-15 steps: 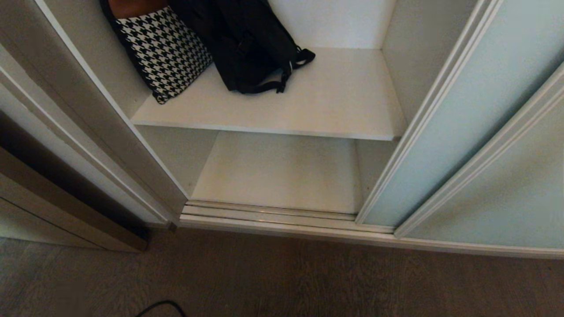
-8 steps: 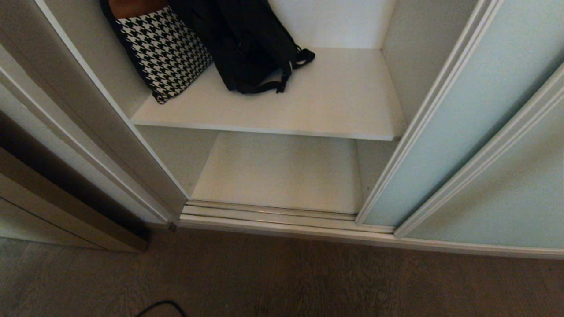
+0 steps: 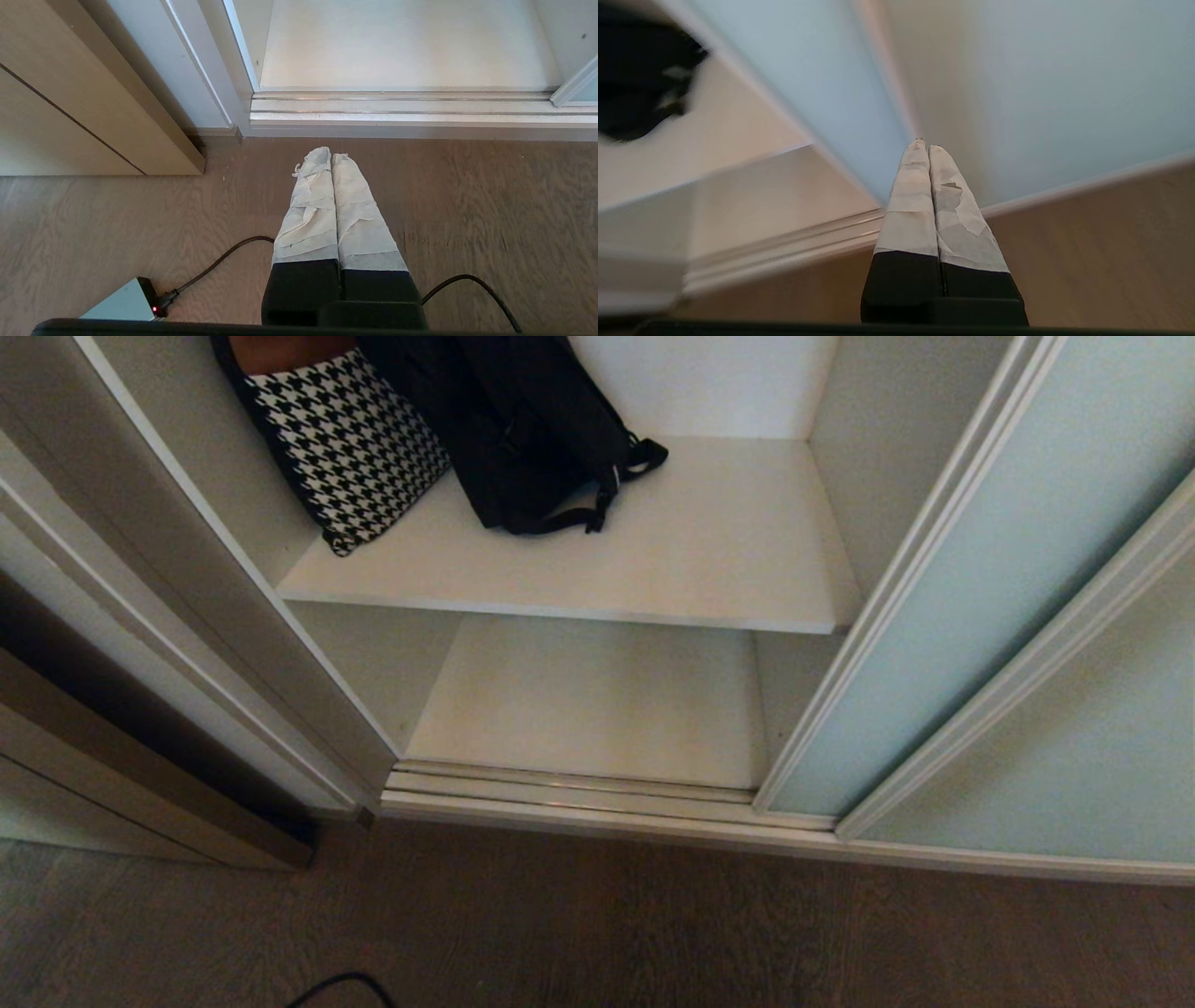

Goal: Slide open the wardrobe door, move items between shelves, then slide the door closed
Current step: Close the door

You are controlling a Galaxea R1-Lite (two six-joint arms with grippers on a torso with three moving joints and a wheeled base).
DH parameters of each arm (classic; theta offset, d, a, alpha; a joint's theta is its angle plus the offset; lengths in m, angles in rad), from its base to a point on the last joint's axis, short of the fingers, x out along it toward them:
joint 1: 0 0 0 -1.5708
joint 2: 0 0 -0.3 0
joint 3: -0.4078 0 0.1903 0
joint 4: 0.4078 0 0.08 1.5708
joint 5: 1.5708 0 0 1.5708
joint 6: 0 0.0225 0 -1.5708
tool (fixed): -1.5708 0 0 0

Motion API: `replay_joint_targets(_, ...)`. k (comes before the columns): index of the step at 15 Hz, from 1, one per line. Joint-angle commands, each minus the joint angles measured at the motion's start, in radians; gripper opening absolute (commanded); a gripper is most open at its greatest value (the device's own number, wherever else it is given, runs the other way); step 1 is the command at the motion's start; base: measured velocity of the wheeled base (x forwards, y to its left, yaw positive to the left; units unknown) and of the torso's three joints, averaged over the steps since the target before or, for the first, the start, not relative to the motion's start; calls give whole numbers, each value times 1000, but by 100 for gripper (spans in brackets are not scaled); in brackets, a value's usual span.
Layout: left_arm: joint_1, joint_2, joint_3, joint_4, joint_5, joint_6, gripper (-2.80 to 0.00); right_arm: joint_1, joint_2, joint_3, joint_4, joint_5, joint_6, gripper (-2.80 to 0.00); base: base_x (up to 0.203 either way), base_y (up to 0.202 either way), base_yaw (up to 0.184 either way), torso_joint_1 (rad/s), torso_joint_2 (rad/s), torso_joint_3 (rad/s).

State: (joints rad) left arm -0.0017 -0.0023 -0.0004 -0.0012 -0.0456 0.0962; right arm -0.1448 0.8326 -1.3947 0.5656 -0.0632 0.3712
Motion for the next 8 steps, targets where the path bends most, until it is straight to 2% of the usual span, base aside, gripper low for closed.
replay_joint_targets(1,-1,2,0,0,0,0,-280,-101,14,6,-28,200,-10,-280,0,0,0,0,0,0)
replay_joint_targets(5,0,2,0,0,0,0,-280,-319,85,42,-244,513,-20,-280,0,0,0,0,0,0)
replay_joint_targets(8,0,2,0,0,0,0,-280,-433,139,152,-458,663,-6,-280,0,0,0,0,0,0)
